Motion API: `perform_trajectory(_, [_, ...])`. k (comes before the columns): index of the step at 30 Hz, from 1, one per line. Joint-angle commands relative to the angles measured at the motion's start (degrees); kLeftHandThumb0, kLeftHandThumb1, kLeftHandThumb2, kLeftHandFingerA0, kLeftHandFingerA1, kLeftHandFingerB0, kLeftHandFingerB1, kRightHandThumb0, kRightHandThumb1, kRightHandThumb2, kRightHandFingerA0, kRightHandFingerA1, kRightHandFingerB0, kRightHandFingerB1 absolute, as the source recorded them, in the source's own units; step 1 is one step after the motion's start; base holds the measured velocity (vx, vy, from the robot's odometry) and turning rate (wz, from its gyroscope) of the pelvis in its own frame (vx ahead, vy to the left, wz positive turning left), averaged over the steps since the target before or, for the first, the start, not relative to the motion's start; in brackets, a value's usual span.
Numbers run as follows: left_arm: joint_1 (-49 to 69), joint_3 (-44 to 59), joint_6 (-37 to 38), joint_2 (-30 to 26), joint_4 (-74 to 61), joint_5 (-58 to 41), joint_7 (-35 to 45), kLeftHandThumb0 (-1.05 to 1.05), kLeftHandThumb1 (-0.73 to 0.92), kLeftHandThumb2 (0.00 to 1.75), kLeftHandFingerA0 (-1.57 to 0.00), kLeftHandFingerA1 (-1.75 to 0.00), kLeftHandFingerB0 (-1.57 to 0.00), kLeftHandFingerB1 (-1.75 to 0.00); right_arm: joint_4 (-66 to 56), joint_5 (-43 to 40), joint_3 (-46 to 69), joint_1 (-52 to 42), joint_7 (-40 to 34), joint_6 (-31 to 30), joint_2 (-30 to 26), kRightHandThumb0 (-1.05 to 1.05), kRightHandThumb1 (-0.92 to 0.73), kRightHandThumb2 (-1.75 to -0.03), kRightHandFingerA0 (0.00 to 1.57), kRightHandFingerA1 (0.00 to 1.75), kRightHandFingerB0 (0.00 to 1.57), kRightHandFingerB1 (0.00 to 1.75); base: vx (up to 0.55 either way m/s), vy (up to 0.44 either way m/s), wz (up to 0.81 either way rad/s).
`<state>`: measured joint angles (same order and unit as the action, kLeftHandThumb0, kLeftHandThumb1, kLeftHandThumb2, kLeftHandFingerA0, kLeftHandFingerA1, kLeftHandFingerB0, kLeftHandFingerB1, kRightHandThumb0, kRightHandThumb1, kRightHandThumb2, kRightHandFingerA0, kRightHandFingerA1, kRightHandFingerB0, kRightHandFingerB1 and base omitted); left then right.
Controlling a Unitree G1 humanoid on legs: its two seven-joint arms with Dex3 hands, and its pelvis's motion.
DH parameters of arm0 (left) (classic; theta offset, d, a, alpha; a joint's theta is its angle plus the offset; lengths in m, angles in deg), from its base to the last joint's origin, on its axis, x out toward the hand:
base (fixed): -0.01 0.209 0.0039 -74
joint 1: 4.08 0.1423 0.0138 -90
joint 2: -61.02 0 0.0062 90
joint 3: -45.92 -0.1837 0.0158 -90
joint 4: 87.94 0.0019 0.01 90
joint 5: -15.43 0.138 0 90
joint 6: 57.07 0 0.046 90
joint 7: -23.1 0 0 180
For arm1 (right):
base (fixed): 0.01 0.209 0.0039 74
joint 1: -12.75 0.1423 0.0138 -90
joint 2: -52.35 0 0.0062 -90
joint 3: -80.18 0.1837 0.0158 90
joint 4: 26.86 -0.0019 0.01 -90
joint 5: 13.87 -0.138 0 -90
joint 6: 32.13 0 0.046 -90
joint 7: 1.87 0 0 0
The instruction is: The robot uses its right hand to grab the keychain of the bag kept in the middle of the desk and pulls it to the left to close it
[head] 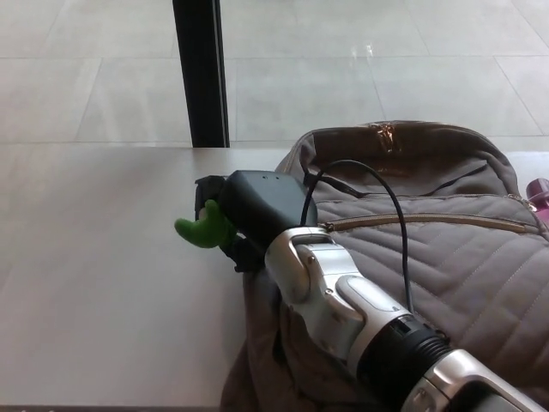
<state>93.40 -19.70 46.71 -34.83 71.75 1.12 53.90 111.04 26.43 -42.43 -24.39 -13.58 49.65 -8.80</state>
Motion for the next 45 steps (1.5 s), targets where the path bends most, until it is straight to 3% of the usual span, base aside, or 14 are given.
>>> perform_trajectory(1, [0.55,0.02,0.86,-0.33,0.11,-0.14,0.06,-0.93,0.75,1.21,-0.48,-0.7,-0.35,-0.56,0.82,-0.46,-1.86,3.16,3.71,-4.69,7.42,-0.19,-0.62,-0.77,0.86,1.75,0.74,1.33,0.0,0.0,0.0])
perform_trajectory(7, [0.62,-0.48,0.45,-0.24,0.15,0.26,-1.33,-1.01,0.92,0.79,-0.49,-0.66,-0.4,-0.49,-7.13,0.64,-4.17,3.97,19.7,-10.4,-0.47,-0.36,-0.65,-0.69,0.8,1.48,0.4,0.63,0.0,0.0,0.0])
perform_trajectory(10, [0.71,-0.29,0.26,-0.3,0.01,0.04,-1.54,-0.98,0.92,0.77,-0.54,-0.67,-0.41,-0.47,-11.14,-1.11,-3.99,5.55,31.44,-12.6,-4.77,-0.76,-0.56,-0.92,0.64,0.86,0.01,0.18,0.0,0.0,0.0])
perform_trajectory(11, [0.89,-0.58,0.65,-0.38,-0.14,0.35,-1.4,-0.98,0.92,0.79,-0.5,-0.66,-0.39,-0.49,-12.86,-1.82,-3.84,6.7,36.78,-13.57,-7.1,-1.05,-0.63,-1.04,0.0,0.24,0.0,0.05,0.0,0.0,0.0])
perform_trajectory(14, [0.64,-0.78,0.71,-0.4,0.36,0.57,-1.31,-1.01,0.92,0.79,-0.47,-0.65,-0.36,-0.47,-16.53,-4.84,-0.9,8.43,43.01,-15.13,-11.73,-1.02,-0.67,-0.61,0.0,0.0,0.0,0.0,0.0,0.0,0.0])
perform_trajectory(22, [1.05,0.05,0.34,-0.2,0.15,-0.5,-0.55,-0.99,0.92,0.78,-0.47,-0.67,-0.37,-0.5,-24.44,-9.03,3.06,10.86,52.57,-16.33,-19.75,-1.01,-0.64,-0.6,0.0,0.0,0.0,0.0,0.0,0.0,0.0])
perform_trajectory(23, [1.34,0.15,0.2,-0.3,-0.23,-0.7,-0.08,-0.99,0.81,1.22,-0.45,-0.69,-0.33,-0.57,-24.74,-10.04,3.98,11.18,53.39,-16.45,-20.38,-1.02,-0.63,-0.6,0.0,0.0,0.0,0.0,0.0,0.0,0.0])
perform_trajectory(28, [1.1,0.16,-0.16,-0.22,0.41,-0.7,-0.05,-0.97,0.92,0.78,-0.44,-0.65,-0.35,-0.48,-33.42,-13.18,8.07,12.47,60.78,-19.89,-28.43,-1.04,-0.68,-0.62,0.0,0.0,0.0,0.0,0.0,0.0,0.0])
perform_trajectory(29, [1.44,0.2,0.12,-0.03,0.26,-0.73,-0.19,-0.99,0.81,1.23,-0.47,-0.69,-0.33,-0.56,-35.36,-15.49,10.73,12.37,62.14,-20.51,-31.09,-1.04,-0.59,-1.01,0.0,0.16,0.0,0.0,0.0,0.0,0.0])
perform_trajectory(34, [1.34,-0.29,0.86,0.19,0.52,-0.02,-1.18,-0.99,0.92,0.8,-0.48,-0.66,-0.39,-0.51,-40.8,-19.12,19.55,11.21,65.3,-22.4,-43.11,-1.05,-0.72,-1.12,0.02,0.1,0.0,0.03,0.0,0.0,0.0])
perform_trajectory(35, [1.4,-0.31,1.33,0.25,0.71,0.03,-0.93,-0.93,0.74,1.19,-0.52,-0.73,-0.34,-0.57,-41.61,-21.94,23.99,10.21,65.78,-22.73,-46.57,-0.86,-0.86,-0.66,0.19,0.39,0.0,0.05,0.0,0.0,0.0])
perform_trajectory(40, [2.53,0.47,1.44,0.26,0.69,-0.82,-0.16,-0.99,0.92,0.77,-0.51,-0.72,-0.36,-0.53,-41.82,-26.75,40.04,3.73,65.67,-23.81,-60.54,-0.92,-0.71,-1.09,0.18,0.53,0.01,0.16,0.0,0.0,0.0])
perform_trajectory(41, [2.53,0.61,1.09,0.39,0.7,-1.08,0.33,-0.96,0.73,1.2,-0.47,-0.75,-0.32,-0.6,-38.99,-26.99,47.45,-0.82,64.54,-22.28,-65.53,-0.89,-0.85,-0.66,0.3,0.4,0.1,0.23,0.0,0.0,0.0])
perform_trajectory(45, [2.13,0.88,-0.13,0.12,0.73,-1.45,0.27,-1.0,0.92,0.78,-0.44,-0.73,-0.35,-0.54,-34.64,-24.45,63.97,-13.26,62.61,-22.75,-73.06,-0.93,-0.81,-0.65,0.35,0.54,0.17,0.29,0.0,0.0,0.0])
